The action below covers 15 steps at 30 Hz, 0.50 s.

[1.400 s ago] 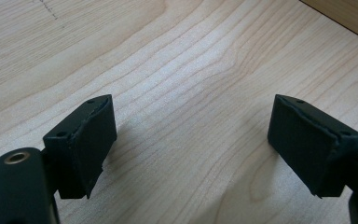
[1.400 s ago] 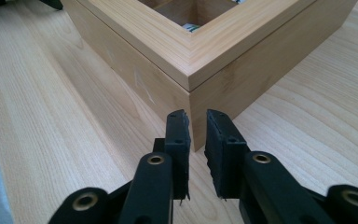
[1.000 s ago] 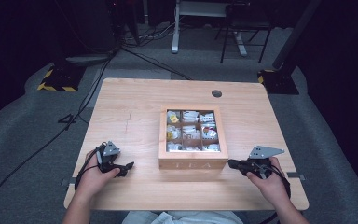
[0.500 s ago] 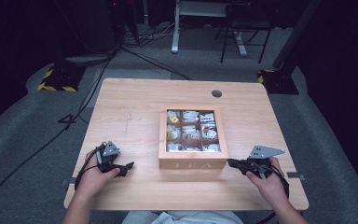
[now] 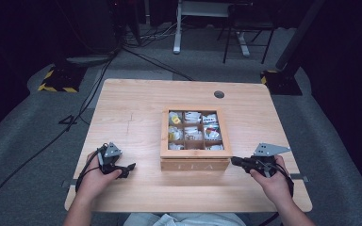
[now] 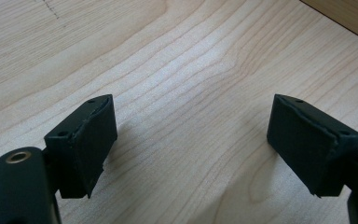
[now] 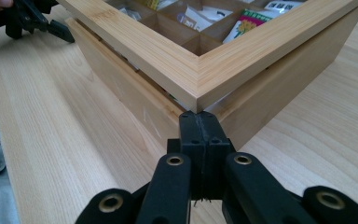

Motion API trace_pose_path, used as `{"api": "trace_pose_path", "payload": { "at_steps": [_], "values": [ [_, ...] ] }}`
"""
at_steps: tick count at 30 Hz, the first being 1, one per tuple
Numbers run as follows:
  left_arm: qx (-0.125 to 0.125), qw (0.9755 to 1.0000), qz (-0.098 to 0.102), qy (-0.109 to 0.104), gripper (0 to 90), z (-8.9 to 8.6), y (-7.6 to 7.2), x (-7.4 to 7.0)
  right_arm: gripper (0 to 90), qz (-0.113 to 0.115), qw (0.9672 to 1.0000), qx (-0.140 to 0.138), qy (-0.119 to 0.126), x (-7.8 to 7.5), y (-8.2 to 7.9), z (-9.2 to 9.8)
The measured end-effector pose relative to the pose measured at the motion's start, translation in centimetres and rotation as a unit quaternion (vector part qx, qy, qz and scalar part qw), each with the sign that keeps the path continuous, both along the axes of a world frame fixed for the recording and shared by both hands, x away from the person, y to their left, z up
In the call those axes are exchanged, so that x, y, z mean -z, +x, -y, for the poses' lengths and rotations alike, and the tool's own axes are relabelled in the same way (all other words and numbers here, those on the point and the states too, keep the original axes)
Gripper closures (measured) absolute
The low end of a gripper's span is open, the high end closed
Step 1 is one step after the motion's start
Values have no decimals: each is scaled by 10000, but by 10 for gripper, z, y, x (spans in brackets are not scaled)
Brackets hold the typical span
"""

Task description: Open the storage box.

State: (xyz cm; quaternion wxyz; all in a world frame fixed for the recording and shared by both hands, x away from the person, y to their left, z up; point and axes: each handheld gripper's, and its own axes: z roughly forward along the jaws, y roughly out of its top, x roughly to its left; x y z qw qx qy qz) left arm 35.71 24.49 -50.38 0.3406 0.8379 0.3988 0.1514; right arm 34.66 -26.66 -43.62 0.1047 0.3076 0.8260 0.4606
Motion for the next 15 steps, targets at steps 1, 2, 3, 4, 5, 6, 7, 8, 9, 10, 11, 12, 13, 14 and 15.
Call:
{"api": "trace_pose_path", "payload": {
  "at_steps": [1,2,3,4,5,6,7,8,9,10,11,12,13,14,15],
  "values": [
    [1,10000,-8,-14,164,0,0,0,900,12,10000,3,15,-2,0,0],
    [6,10000,-7,-12,164,0,0,0,900,11,10000,2,67,-6,1,0],
    [9,10000,-10,-14,164,0,0,0,900,11,10000,2,67,-6,1,0],
    [10,10000,-15,-21,163,0,0,0,900,13,9999,-2,109,-8,2,0],
    [22,10000,-15,-22,163,0,0,0,900,30,9999,3,138,-10,2,1],
    [34,10000,8,3,163,0,1,0,900,55,9999,4,160,-14,3,1],
    [49,10000,-14,-5,163,0,1,0,900,83,9998,5,182,-17,4,0],
    [52,10000,-18,-1,164,0,1,0,900,110,9997,15,196,-19,5,0],
    [36,10000,-37,-16,163,1,1,0,900,142,9997,12,200,-21,5,0],
    [39,10000,1,5,163,1,2,0,900,156,9996,17,216,-24,6,0],
    [47,10000,12,26,163,1,3,0,900,178,9996,22,226,-26,7,0],
    [45,10000,-7,-9,163,2,3,0,900,190,9995,29,263,-29,7,0],
    [50,10000,-31,-10,163,2,3,0,900,196,9994,24,284,-31,8,0],
    [63,10000,-26,2,162,2,3,0,900,197,9994,28,299,-33,9,0],
    [64,10000,-19,-7,161,2,4,0,900,214,9993,36,308,-35,9,0]
  ]
}}
